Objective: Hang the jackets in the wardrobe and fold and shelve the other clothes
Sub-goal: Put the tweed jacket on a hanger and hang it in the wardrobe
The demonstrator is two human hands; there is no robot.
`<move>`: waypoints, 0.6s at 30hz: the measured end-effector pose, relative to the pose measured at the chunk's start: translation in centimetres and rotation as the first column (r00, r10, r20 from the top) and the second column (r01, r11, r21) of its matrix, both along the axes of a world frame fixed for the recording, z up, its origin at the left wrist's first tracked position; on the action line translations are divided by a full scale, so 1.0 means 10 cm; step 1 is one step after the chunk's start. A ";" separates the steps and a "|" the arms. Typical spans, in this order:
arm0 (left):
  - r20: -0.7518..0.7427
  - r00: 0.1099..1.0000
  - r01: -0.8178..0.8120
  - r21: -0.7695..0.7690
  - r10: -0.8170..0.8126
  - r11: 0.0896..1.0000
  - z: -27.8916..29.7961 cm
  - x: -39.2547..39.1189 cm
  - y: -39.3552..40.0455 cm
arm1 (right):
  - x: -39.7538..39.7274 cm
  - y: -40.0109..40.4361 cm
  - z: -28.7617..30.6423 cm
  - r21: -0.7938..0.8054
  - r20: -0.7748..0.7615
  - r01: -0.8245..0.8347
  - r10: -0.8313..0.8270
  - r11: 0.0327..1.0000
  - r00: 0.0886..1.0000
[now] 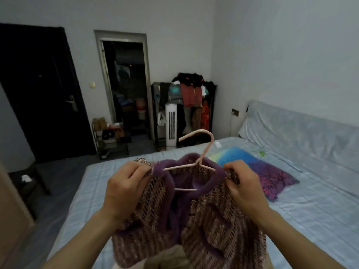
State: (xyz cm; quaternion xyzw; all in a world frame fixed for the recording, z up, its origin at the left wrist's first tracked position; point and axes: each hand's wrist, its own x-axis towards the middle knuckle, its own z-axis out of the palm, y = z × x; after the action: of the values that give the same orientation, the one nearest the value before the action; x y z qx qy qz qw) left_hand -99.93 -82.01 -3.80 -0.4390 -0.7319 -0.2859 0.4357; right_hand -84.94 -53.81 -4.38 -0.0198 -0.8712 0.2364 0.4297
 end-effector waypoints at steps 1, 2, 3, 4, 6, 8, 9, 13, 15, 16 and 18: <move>-0.025 1.000 0.012 0.004 -0.012 1.000 0.05 0.10 -0.03 | 0.07 -0.07 0.07 0.007 -0.020 -0.007 0.008 1.000 1.000; -0.044 0.999 0.023 0.007 -0.023 1.000 0.09 0.19 -0.05 | 0.14 -0.14 0.14 0.009 -0.041 -0.012 0.012 1.000 0.999; -0.058 0.998 0.031 0.014 -0.030 0.999 0.12 0.28 -0.07 | 0.21 -0.20 0.20 0.012 -0.060 -0.013 0.013 1.000 0.998; -0.064 0.997 0.038 0.023 -0.036 0.999 0.15 0.36 -0.10 | 0.28 -0.26 0.26 0.015 -0.073 -0.011 0.012 1.000 0.997; -0.070 0.996 0.053 0.035 -0.051 0.998 0.19 0.50 -0.16 | 0.40 -0.36 0.33 0.019 -0.095 -0.001 0.003 1.000 0.996; -0.083 0.995 0.067 0.042 -0.063 0.997 0.22 0.64 -0.20 | 0.54 -0.45 0.39 0.019 -0.101 0.006 -0.004 1.000 0.995; -0.091 0.994 0.071 0.049 -0.067 0.996 0.24 0.72 -0.21 | 0.61 -0.49 0.41 0.011 -0.100 0.008 -0.007 1.000 0.995; -0.085 0.995 0.064 0.076 -0.057 0.995 0.25 1.03 -0.22 | 0.82 -0.66 0.48 -0.026 -0.091 0.028 -0.030 0.999 0.995; -0.066 0.997 0.045 0.062 -0.040 0.997 0.25 1.17 -0.29 | 0.87 -0.78 0.47 -0.039 -0.086 0.008 -0.012 0.999 0.996; -0.055 0.998 0.032 0.051 -0.029 0.998 0.26 1.24 -0.35 | 0.89 -0.83 0.47 -0.052 -0.084 -0.014 0.010 0.999 0.996; -0.035 0.999 0.007 0.027 -0.006 1.000 0.30 1.37 -0.47 | 0.92 -0.93 0.47 -0.086 -0.084 -0.068 0.060 0.994 0.995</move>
State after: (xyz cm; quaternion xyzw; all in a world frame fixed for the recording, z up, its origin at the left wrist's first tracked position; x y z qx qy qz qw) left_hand -86.23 -86.72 -0.76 -0.4402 -0.7189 -0.2895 0.4535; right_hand -75.76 -63.11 0.31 -0.0012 -0.8419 0.2890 0.4557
